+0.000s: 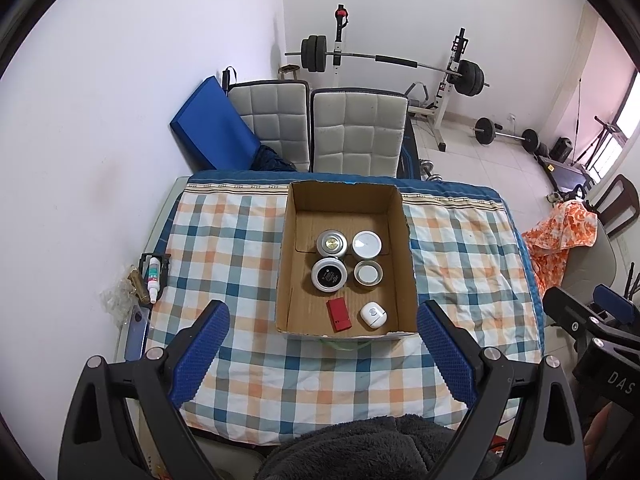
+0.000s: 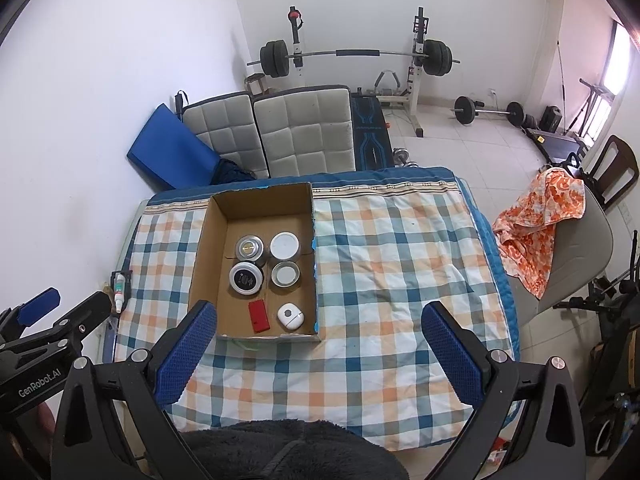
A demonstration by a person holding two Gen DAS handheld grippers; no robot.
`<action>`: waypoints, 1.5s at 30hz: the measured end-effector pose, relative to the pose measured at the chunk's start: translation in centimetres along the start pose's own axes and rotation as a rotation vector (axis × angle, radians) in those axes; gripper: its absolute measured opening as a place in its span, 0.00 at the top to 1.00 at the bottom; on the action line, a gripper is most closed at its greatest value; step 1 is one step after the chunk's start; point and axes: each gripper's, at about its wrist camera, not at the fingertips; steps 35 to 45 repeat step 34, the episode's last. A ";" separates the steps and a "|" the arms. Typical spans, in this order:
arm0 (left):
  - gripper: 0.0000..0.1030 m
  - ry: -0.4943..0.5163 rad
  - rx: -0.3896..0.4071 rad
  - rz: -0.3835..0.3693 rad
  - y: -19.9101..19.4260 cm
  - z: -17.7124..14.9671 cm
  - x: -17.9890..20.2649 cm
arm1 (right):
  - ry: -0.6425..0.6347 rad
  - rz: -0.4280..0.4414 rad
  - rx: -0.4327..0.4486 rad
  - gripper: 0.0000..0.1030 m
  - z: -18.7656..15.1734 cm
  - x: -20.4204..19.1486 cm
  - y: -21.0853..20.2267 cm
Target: Organize rigid objects
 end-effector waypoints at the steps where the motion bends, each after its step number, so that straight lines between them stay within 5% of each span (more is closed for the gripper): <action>1: 0.07 0.002 0.001 0.000 0.0 0.1 0.1 | 0.003 -0.002 0.002 0.00 0.0 0.0 0.0; 45: 0.07 0.030 0.043 0.017 -0.8 0.2 -0.5 | 0.031 -0.037 0.029 0.00 0.1 -0.7 -0.1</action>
Point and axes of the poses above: each gripper's, at about its wrist camera, not at the fingertips, and y roughly the way its jaws point, x to its right, z to its top, and after that the axes turned 7 degrees about y, right-handed
